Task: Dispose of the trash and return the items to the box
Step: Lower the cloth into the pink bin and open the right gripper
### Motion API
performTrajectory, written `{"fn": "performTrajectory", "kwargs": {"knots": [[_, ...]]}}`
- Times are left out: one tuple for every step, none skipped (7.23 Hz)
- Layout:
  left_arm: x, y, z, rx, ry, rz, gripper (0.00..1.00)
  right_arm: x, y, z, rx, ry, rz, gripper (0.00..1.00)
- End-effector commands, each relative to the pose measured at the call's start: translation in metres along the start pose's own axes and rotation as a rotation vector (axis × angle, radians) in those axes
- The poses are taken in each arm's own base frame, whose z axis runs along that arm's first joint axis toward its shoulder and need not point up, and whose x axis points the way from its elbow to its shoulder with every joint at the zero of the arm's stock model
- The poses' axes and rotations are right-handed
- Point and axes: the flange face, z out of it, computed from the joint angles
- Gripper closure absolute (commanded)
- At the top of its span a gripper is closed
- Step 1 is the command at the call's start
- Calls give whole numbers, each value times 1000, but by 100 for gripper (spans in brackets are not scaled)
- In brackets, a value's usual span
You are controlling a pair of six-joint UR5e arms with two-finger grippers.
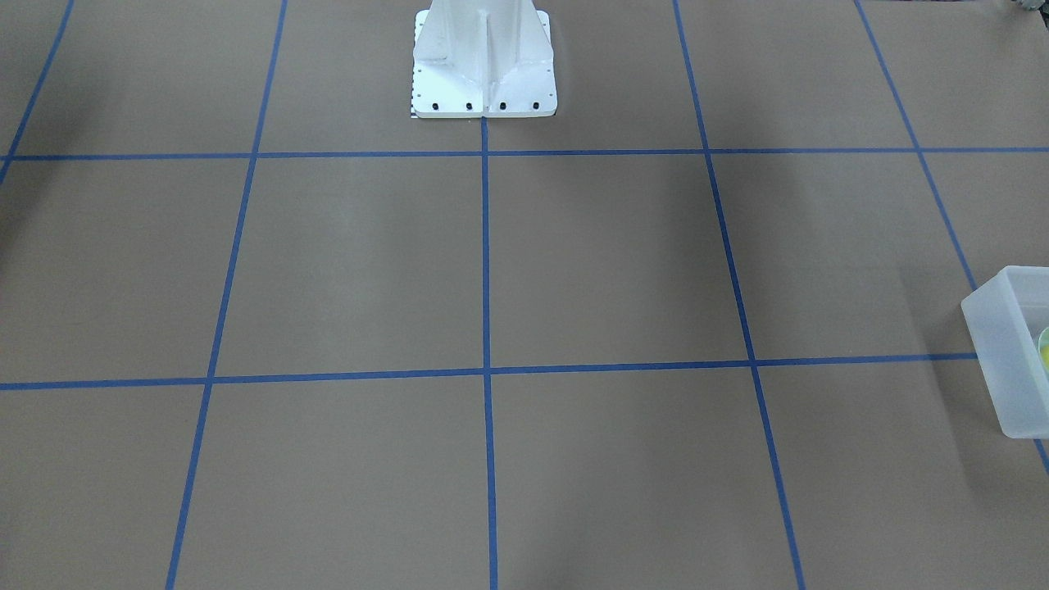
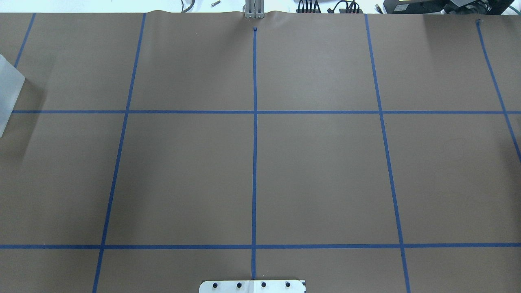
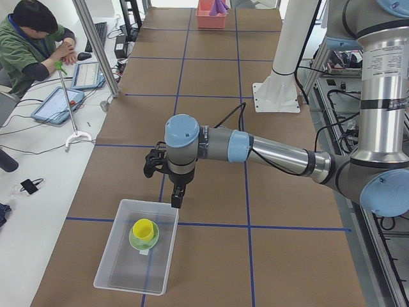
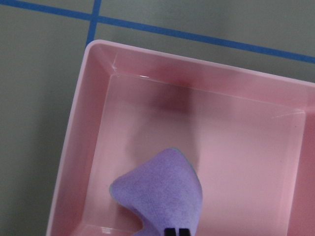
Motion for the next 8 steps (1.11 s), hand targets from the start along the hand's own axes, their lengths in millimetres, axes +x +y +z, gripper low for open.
{"fn": "performTrajectory", "kwargs": {"knots": [[1,-1,-1,5,0,6,2,23,-32,14,52,21,18,100],[1,-1,0,9,-1,11,2,30,-52,14,54,22,14,100],[1,-1,0,9,-1,11,2,32,-58,13,55,22,13,100],[1,-1,0,9,-1,11,2,34,-49,21,42,16,23,100],[1,-2,-1,10,-1,12,2,34,-43,26,32,10,28,100],[1,-2,-1,10,-1,12,2,32,-41,32,22,6,21,69],[0,-2,0,8,-2,10,2,28,-44,32,42,1,0,45],[0,-2,1,7,-2,9,2,16,-55,26,75,-71,-1,11]]}}
